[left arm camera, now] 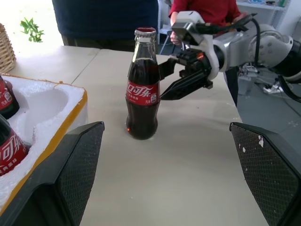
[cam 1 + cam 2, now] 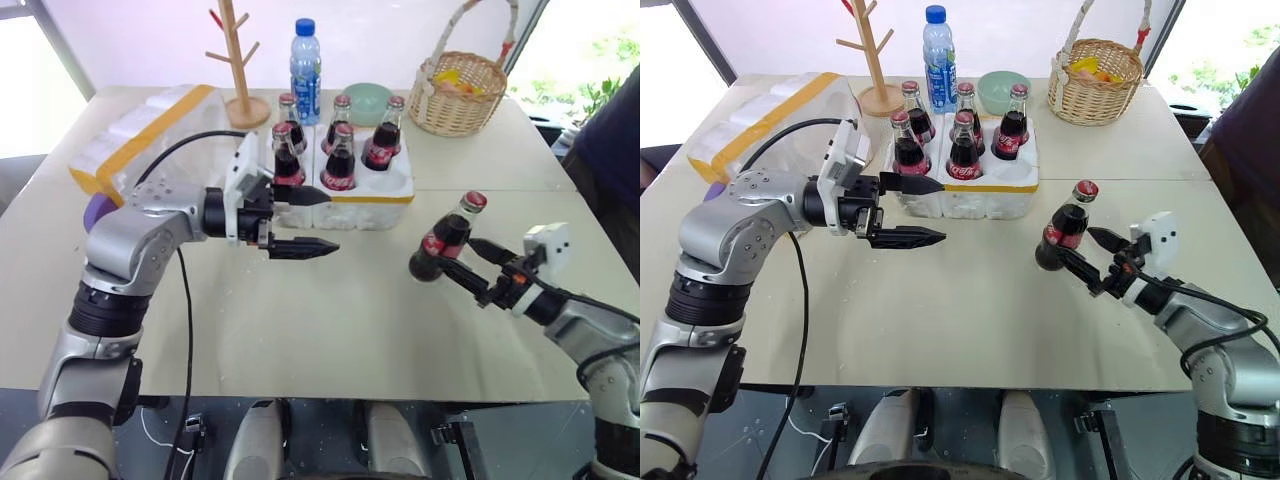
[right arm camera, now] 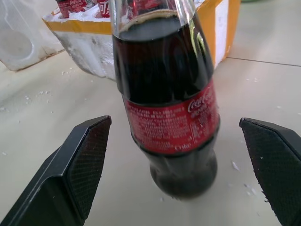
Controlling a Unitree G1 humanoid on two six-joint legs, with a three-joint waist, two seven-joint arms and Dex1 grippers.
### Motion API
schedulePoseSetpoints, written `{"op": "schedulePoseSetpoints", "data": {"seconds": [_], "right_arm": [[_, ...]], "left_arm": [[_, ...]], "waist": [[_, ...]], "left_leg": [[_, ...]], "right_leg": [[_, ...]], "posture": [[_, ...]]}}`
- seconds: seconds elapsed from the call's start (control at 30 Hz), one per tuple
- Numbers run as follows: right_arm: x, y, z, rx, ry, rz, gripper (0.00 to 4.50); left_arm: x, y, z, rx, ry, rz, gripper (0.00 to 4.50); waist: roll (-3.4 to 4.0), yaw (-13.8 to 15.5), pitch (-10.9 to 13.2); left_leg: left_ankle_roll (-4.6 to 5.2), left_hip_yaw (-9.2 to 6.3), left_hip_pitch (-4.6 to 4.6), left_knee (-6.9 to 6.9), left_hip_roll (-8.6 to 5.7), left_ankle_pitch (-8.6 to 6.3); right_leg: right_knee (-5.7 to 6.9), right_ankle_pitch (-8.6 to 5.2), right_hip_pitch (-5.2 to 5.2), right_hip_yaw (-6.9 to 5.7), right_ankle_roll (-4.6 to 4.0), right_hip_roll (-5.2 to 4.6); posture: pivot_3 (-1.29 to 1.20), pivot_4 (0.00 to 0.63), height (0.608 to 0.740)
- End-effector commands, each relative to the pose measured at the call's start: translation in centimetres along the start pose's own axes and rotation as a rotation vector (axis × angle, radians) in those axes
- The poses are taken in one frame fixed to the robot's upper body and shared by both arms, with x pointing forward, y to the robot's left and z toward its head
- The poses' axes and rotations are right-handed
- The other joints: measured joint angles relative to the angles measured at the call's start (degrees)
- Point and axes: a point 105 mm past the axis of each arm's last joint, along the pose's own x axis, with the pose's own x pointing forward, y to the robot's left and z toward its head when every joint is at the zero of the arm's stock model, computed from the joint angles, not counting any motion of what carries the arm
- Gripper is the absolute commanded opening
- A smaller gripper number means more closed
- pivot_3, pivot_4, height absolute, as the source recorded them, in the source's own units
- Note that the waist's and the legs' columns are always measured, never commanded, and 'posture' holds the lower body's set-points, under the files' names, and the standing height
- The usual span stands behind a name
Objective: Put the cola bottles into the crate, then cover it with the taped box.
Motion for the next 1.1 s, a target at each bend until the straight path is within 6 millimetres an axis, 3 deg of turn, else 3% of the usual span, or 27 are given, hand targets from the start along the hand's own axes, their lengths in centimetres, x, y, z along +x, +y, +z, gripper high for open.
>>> {"op": "schedulePoseSetpoints", "data": {"seconds": [0.03, 0.13, 0.23, 0.3, 0.33, 0.43, 0.57, 0.67, 0.77, 0.9, 1.1], "right_arm": [[1.1, -0.6, 0.8, 0.003, -0.039, 0.006, 4.5], [1.8, -1.2, 0.7, 0.016, -0.044, 0.007, 4.5], [2.2, -1.3, 1.1, 0.032, -0.063, 0.037, 3.72], [2.0, -0.8, 1.4, 0.012, -0.067, 0.069, 2.92], [1.8, -0.6, 1.8, -0.01, -0.074, 0.083, 2.81], [1.5, 0.2, 3.3, -0.087, -0.088, 0.116, 2.82], [2.0, 3.8, 9.7, -0.213, -0.169, 0.293, 2.82], [3.4, 4.0, 12.4, -0.266, -0.183, 0.298, 2.82], [5.4, 4.0, 13.8, -0.371, -0.159, 0.29, 2.82], [8.2, 3.4, 16.2, -0.359, -0.208, 0.268, 2.82], [12.2, 2.0, 15.7, -0.352, -0.176, 0.203, 2.82]], "left_arm": [[0.1, -0.1, 0.7, 0.031, -0.018, 0.005, 4.46], [0.2, -0.1, 0.8, 0.03, -0.02, 0.005, 4.46], [0.1, -0.1, 0.7, 0.028, -0.018, 0.009, 4.5], [-0.1, 0.0, 0.5, 0.026, -0.009, 0.016, 4.5], [-0.2, 0.0, 0.4, 0.025, -0.005, 0.02, 4.5], [-0.5, 0.1, 0.2, 0.021, 0.002, 0.032, 4.5], [-1.7, 0.6, 0.0, 0.013, 0.001, 0.093, 4.5], [-2.9, 1.0, -0.1, 0.0, -0.001, 0.153, 4.5], [-4.1, 1.1, -0.6, -0.004, 0.015, 0.214, 4.5], [-5.0, 0.9, -0.7, -0.004, 0.015, 0.264, 4.5], [-5.4, 0.8, -0.5, 0.007, 0.007, 0.3, 4.5]], "waist": [[0.0, 0.0, 0.0], [0.0, 0.1, 0.0], [0.0, 0.06, 0.0], [0.0, 0.13, 0.0], [0.0, 0.09, 0.0], [0.05, 0.04, 0.03], [0.26, -0.54, 0.17], [0.28, -1.65, 0.18], [0.22, -1.41, 0.15], [0.21, -1.2, 0.17], [0.2, -1.14, 0.18]], "left_leg": [[0.0, 0.0, 0.0, 0.0, 0.0, 0.0], [0.0, 0.01, 0.0, 0.0, 0.0, 0.0], [0.0, 0.01, 0.0, -0.01, 0.0, 0.0], [0.0, 0.01, -0.01, -0.01, 0.0, 0.0], [0.0, 0.0, -0.01, -0.01, 0.0, 0.0], [0.0, 0.0, -0.01, -0.04, 0.0, 0.0], [0.0, 0.04, -0.05, -0.04, 0.0, 0.0], [0.0, 0.03, -0.08, -0.01, 0.02, 0.01], [0.01, -0.08, -0.02, -0.11, 0.06, 0.0], [0.02, -0.05, -0.12, -0.14, 0.05, 0.0], [0.01, -0.04, -0.26, -0.09, -0.01, 0.0]], "right_leg": [[-0.01, 0.0, 0.0, 0.0, 0.0, 0.0], [0.0, 0.01, 0.0, 0.0, 0.02, 0.0], [0.0, 0.09, 0.0, -0.01, 0.16, 0.0], [0.0, 0.1, 0.0, -0.01, 0.19, 0.0], [0.0, 0.1, 0.0, -0.01, 0.19, 0.0], [-0.01, 0.11, -0.02, -0.01, 0.2, 0.0], [0.01, 0.11, -0.11, 0.01, 0.2, 0.0], [0.1, 0.12, -0.2, 0.04, 0.21, 0.01], [0.26, 0.08, -0.21, -0.04, 0.16, 0.07], [0.23, 0.06, -0.26, -0.05, 0.14, 0.06], [0.21, 0.08, -0.34, -0.05, 0.16, 0.0]], "posture": [[0.0, 0.15, 0.74], [0.0, 0.15, 0.74], [0.0, 0.15, 0.74], [0.0, 0.15, 0.74], [0.0, 0.15, 0.74], [0.0, 0.15, 0.74], [0.0, 0.15, 0.74], [0.0, 0.15, 0.74], [0.0, 0.15, 0.74], [0.0, 0.15, 0.74], [0.0, 0.15, 0.74]]}}
